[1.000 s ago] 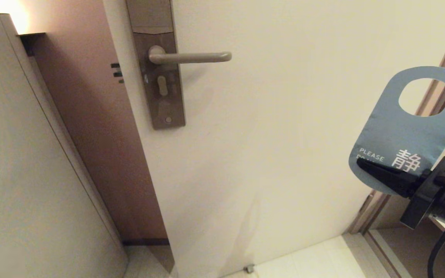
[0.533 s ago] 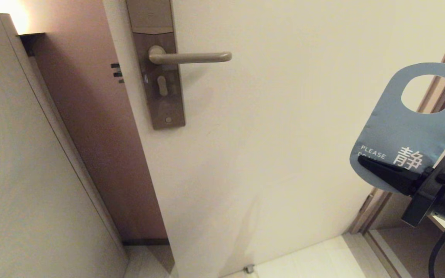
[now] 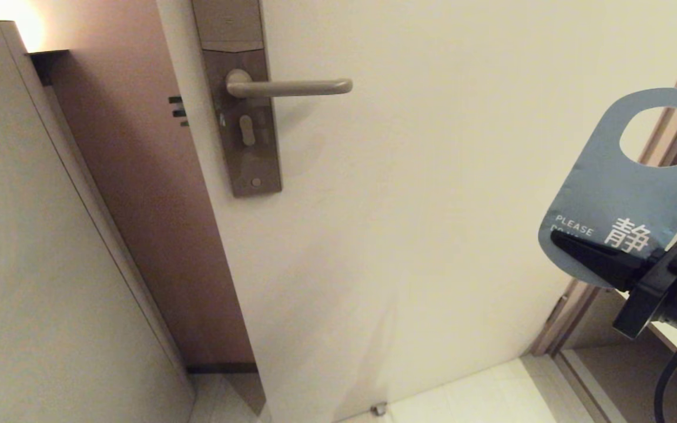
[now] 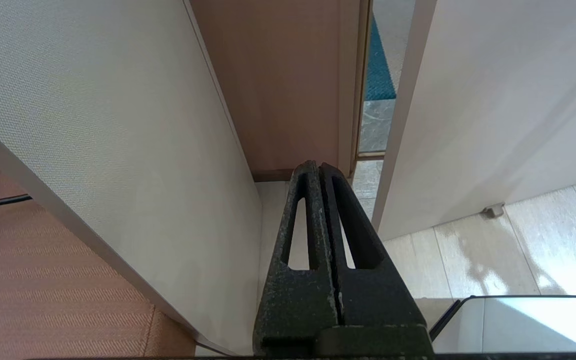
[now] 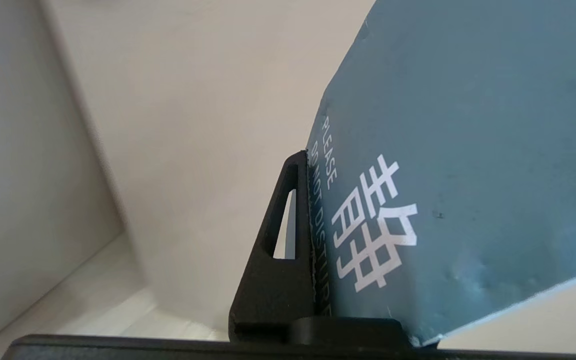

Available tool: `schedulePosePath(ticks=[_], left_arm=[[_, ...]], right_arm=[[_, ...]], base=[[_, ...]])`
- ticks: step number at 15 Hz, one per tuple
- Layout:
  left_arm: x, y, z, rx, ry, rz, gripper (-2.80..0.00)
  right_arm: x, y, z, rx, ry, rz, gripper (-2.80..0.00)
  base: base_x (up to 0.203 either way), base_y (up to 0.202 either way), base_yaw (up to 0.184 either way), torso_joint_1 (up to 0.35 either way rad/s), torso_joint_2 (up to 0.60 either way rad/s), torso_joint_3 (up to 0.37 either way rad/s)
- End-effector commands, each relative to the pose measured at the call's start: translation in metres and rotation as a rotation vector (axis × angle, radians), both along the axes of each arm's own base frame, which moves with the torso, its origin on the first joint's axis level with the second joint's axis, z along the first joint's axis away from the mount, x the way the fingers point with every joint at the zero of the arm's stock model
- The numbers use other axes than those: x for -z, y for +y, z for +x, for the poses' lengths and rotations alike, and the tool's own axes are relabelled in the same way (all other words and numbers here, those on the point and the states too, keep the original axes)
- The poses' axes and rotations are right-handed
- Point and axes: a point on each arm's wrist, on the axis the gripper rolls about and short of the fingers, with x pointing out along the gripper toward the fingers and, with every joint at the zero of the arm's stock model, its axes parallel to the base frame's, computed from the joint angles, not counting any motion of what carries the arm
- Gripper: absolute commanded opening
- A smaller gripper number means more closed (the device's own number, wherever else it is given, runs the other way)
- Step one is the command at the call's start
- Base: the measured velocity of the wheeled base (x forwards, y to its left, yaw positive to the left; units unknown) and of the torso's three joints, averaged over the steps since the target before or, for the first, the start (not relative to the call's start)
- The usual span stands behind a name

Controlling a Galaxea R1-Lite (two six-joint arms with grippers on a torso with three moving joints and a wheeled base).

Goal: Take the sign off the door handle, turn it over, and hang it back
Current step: Hang the sign back with the other side facing out

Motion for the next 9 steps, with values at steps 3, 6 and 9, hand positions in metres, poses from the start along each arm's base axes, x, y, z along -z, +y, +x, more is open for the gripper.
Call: schedulePosePath(ticks=[3, 6, 9], left_arm=[[0.0002, 0.0, 0.0002, 0.006, 0.005, 0.001, -2.8], [0.0001, -0.0001, -0.0004, 0.055, 0.002, -0.003, -2.8], [0.0003, 0.0002, -0.0061, 0.131, -0.073, -0.012, -2.8]], right_arm=[[-0.0022, -0.002, 0.0013, 0.106, -0.012, 0.0, -2.8], [-0.0038, -0.0032, -0.0008, 0.12, -0.022, -0.001, -2.8], [-0.0047, -0.0039, -0.0023, 0.12, -0.03, -0.005, -2.8]], base=[[0.0, 0.0, 0.0, 0.0, 0.0, 0.0], [0.0, 0.0, 0.0, 0.0, 0.0, 0.0], [0.0, 0.0, 0.0, 0.0, 0.0, 0.0]])
